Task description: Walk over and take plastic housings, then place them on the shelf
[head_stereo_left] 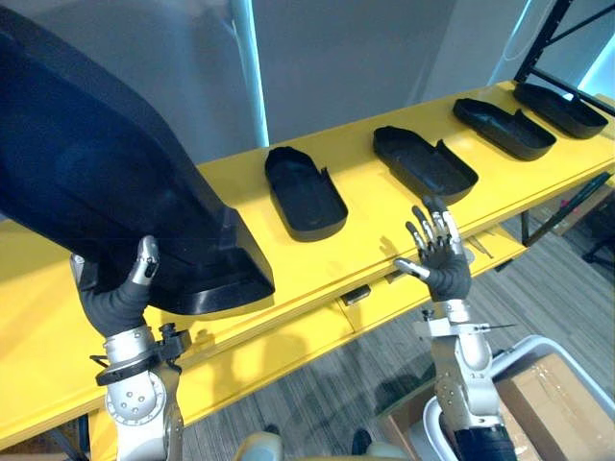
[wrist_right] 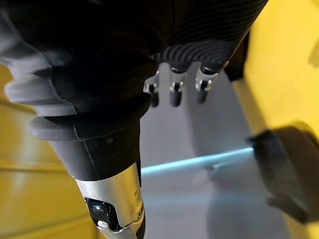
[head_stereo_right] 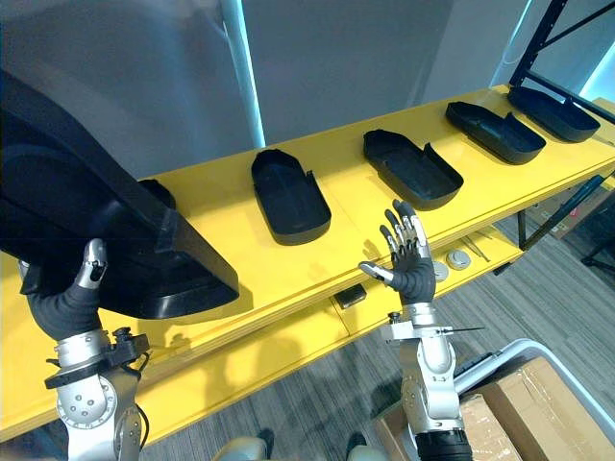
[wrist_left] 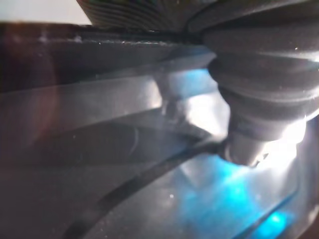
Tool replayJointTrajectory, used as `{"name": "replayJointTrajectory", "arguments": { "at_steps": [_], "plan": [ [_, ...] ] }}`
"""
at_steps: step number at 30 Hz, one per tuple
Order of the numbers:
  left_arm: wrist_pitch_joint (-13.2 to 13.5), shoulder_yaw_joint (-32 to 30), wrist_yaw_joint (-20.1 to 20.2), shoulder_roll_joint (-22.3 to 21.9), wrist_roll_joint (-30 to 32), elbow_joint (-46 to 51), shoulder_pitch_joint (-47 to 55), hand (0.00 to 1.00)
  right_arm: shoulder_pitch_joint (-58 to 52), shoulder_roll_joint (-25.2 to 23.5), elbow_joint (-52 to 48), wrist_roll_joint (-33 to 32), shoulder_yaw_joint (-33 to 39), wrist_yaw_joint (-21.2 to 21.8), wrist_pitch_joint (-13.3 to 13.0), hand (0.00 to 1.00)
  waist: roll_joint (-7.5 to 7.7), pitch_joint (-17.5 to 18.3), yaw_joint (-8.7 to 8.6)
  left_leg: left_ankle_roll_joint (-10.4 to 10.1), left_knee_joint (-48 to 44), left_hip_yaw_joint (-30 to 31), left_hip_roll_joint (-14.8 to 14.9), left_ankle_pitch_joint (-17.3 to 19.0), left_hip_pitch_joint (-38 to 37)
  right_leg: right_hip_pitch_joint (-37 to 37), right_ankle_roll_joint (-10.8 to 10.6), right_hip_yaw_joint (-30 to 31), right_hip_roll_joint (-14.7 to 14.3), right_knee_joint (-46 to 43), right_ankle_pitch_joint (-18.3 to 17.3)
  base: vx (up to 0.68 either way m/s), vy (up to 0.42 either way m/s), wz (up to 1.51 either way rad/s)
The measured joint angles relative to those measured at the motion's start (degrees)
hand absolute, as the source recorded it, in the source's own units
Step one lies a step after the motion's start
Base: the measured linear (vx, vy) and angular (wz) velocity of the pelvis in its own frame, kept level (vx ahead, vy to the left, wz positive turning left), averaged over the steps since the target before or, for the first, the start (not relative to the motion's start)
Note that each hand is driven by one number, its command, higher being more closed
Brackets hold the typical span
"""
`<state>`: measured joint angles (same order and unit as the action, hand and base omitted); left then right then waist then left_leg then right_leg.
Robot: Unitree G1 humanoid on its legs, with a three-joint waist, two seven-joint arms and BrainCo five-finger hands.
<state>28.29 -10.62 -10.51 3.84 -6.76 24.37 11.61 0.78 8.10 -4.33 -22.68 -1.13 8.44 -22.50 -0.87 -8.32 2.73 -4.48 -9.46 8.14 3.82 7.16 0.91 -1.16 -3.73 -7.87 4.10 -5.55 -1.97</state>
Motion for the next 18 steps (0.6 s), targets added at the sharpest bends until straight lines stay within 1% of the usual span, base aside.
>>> {"name": "replayJointTrajectory", "arguments": {
  "at_steps": [2,3,4,6,7,8,10,11,12,13,14,17,18],
  "plan": [
    [0.0,0.6,-0.5,-0.1,0.2,0.3,-0.5,1.00,0.5,0.2,-1.5,0.5,-0.1,-1.1,-1.1,0.00,-0.28,0.2,-0.08,0.0,0.0,-0.7,0.1,0.0,0.2,-0.1,0.1,0.0,-0.1,0.3,-0.1,0.05,-0.032,-0.06],
    [0.0,0.7,-1.0,-0.1,0.7,0.3,-0.9,1.00,0.9,-0.1,-2.5,0.5,-0.3,-1.6,-2.7,0.00,-0.32,0.2,-0.13,0.0,0.0,-0.5,0.0,0.0,0.2,-0.2,0.2,-0.1,-0.1,0.3,-0.1,0.01,-0.003,0.03],
    [0.0,0.7,-1.4,-0.1,0.7,0.3,-1.0,1.00,1.2,-0.3,-2.9,0.5,-0.8,-2.0,-3.3,0.00,-0.32,0.2,-0.12,0.0,0.0,-0.3,-0.1,0.0,0.2,-0.3,0.2,-0.2,0.0,0.3,-0.2,0.01,0.003,0.20],
    [-0.9,0.7,-2.5,-1.0,1.3,0.4,-0.9,1.00,2.3,-1.1,-4.4,1.8,-3.9,-4.3,-5.2,0.00,-0.33,0.2,-0.28,-0.5,-0.1,2.6,-0.8,-0.4,0.2,-2.0,0.2,-3.2,0.7,0.2,-1.0,0.00,0.006,0.54],
    [-1.1,0.7,-2.8,-1.3,2.0,0.4,-0.7,1.00,2.6,-1.2,-4.4,2.6,-4.8,-5.0,-5.6,0.00,-0.33,0.2,-0.22,-0.9,-0.1,3.0,-1.0,-0.6,0.1,-2.6,0.2,-3.9,0.9,0.2,-1.2,-0.01,0.005,0.80],
    [-1.2,0.5,-3.0,-1.9,2.8,0.6,-0.2,1.00,3.5,-1.5,-4.4,3.9,-6.2,-6.1,-5.9,0.00,-0.36,0.1,0.03,-1.0,0.0,3.8,-1.4,-1.3,0.2,-3.7,0.3,-6.2,1.1,0.2,-1.6,-0.03,0.015,0.90],
    [-1.1,0.6,-2.8,-2.1,2.7,1.0,0.8,1.00,4.8,-2.0,-4.4,6.0,-6.9,-7.1,-5.9,0.00,-0.20,0.1,0.45,-0.9,1.6,2.6,-2.1,-3.9,0.3,-5.0,0.2,-9.3,2.4,0.3,-2.0,-0.06,0.017,1.01],
    [-0.8,0.6,-2.3,-2.1,2.7,1.7,1.6,1.00,5.3,-1.7,-4.4,8.0,-6.1,-8.2,-5.9,0.00,-0.35,0.1,0.28,0.2,3.8,-0.3,-2.2,-5.1,0.3,-5.6,0.4,-11.8,3.1,0.3,-2.9,-0.08,0.013,0.97],
    [-0.2,0.4,-1.9,-2.1,2.7,2.2,2.0,1.00,5.3,-1.5,-4.2,8.2,-5.4,-8.5,-5.9,0.00,-0.68,-0.2,0.61,1.0,4.7,-2.1,-1.6,-5.3,0.3,-6.0,0.2,-13.1,3.3,0.5,-3.0,-0.13,0.017,0.99],
    [0.4,0.0,-1.4,-2.1,2.4,2.8,2.2,1.00,5.2,-1.3,-4.1,8.1,-4.6,-8.5,-5.9,0.00,-1.23,-0.6,1.36,1.2,5.0,-3.9,-1.3,-6.0,0.5,-6.5,-0.3,-14.3,3.6,0.3,-3.4,-0.10,0.020,0.64],
    [0.5,-0.1,-1.1,-2.1,1.8,3.1,2.4,1.00,5.2,-1.3,-3.9,7.8,-4.2,-8.4,-5.9,0.00,-1.42,-0.6,1.49,1.2,5.1,-4.0,-1.4,-6.2,0.5,-6.9,-0.9,-14.8,4.0,0.1,-3.8,-0.09,0.022,0.42],
    [0.5,-1.8,-0.6,-2.1,0.5,5.2,5.0,1.00,5.0,-1.5,-4.0,7.4,-4.3,-7.0,-6.4,0.00,-1.42,-0.6,1.57,1.8,5.7,-4.2,-2.2,-6.6,0.1,-7.0,-1.0,-15.1,4.8,-0.9,-3.8,0.00,0.038,0.13],
    [0.5,-2.2,-0.2,-2.1,0.5,5.7,6.6,1.00,4.6,-1.6,-3.9,5.8,-4.4,-6.5,-6.4,0.00,-1.39,-0.6,1.58,1.8,6.3,-3.8,-2.6,-7.3,0.2,-7.0,-1.1,-15.6,4.9,-0.9,-3.6,0.04,0.008,0.16]
  ]
}}
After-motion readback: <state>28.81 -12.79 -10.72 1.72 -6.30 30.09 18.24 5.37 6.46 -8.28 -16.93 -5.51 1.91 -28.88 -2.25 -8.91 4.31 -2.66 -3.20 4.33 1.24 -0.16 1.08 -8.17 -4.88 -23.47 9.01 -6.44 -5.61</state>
